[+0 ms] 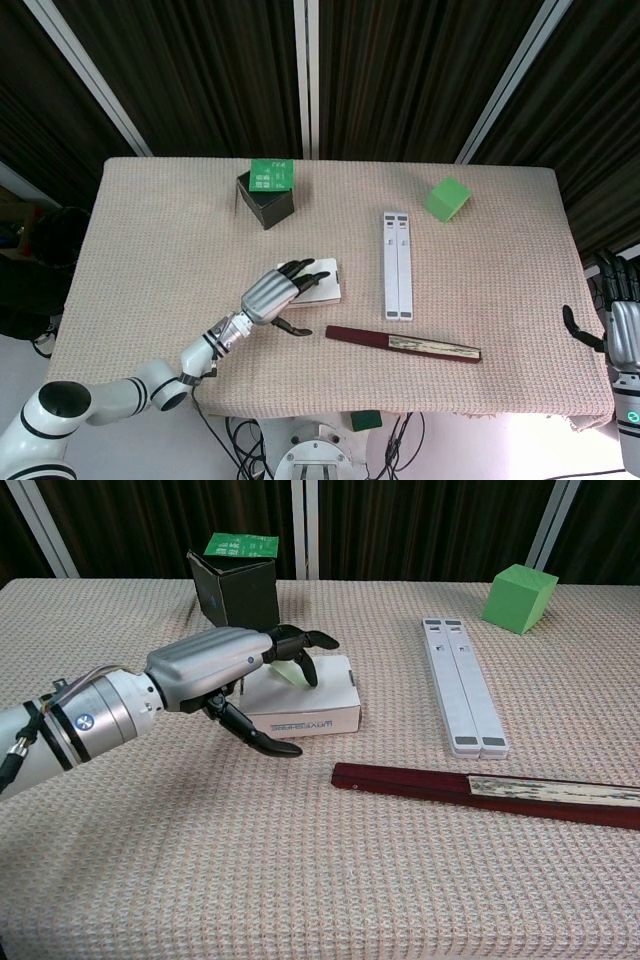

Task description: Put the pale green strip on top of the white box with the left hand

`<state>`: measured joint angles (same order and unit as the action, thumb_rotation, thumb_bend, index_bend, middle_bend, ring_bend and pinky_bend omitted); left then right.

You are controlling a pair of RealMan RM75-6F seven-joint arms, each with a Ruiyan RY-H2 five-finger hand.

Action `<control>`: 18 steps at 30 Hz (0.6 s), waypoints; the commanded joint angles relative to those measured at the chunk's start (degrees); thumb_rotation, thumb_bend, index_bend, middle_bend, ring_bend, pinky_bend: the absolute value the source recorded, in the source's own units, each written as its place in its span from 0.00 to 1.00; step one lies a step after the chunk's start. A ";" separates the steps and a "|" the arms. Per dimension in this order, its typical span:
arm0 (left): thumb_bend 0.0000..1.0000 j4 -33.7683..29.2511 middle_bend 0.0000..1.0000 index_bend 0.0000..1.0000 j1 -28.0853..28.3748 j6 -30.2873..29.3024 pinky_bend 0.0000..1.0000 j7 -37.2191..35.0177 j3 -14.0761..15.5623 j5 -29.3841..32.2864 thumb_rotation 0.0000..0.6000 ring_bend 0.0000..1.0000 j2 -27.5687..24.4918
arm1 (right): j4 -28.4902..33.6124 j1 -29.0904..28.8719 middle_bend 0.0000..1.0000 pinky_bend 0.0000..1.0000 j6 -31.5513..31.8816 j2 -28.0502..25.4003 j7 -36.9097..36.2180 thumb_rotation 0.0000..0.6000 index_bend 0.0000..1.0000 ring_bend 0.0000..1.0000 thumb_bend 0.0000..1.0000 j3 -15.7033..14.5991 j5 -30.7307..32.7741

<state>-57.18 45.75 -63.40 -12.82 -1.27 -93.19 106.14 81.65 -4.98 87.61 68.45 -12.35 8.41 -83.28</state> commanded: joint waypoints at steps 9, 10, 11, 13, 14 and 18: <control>0.03 0.07 0.28 0.07 0.16 0.71 0.16 0.32 -0.12 0.55 0.58 0.02 -0.20 | 0.25 -0.03 0.00 0.00 0.15 -0.21 -0.23 0.88 0.00 0.00 0.35 0.01 -0.33; 0.03 -0.02 0.28 0.07 0.11 0.84 0.16 0.49 -0.02 0.59 0.58 0.02 -0.22 | 0.23 -0.03 0.00 0.00 0.15 -0.20 -0.22 0.88 0.00 0.00 0.35 0.00 -0.33; 0.03 -0.07 0.28 0.07 0.07 0.86 0.16 0.52 0.01 0.64 0.58 0.02 -0.19 | 0.21 -0.04 0.00 0.00 0.14 -0.19 -0.18 0.88 0.00 0.00 0.35 0.00 -0.32; 0.03 -0.05 0.28 0.07 -0.04 0.65 0.16 0.47 -0.04 0.69 0.58 0.02 -0.10 | 0.21 -0.02 0.00 0.00 0.15 -0.18 -0.11 0.88 0.00 0.00 0.35 0.01 -0.26; 0.03 -0.11 0.28 0.07 -0.10 0.36 0.16 0.38 -0.17 0.71 0.58 0.02 -0.15 | 0.24 0.01 0.00 0.00 0.21 -0.19 -0.08 0.88 0.00 0.00 0.35 0.04 -0.23; 0.03 -1.90 0.26 0.07 -0.52 -2.09 0.16 -0.34 -1.07 0.49 0.57 0.02 -1.53 | 0.40 0.14 0.00 0.00 0.86 -0.30 -0.33 0.88 0.00 0.00 0.34 0.34 -0.27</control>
<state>-58.24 45.46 -64.60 -12.82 -1.92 -92.58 105.29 82.02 -4.87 88.41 68.18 -12.62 8.69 -83.53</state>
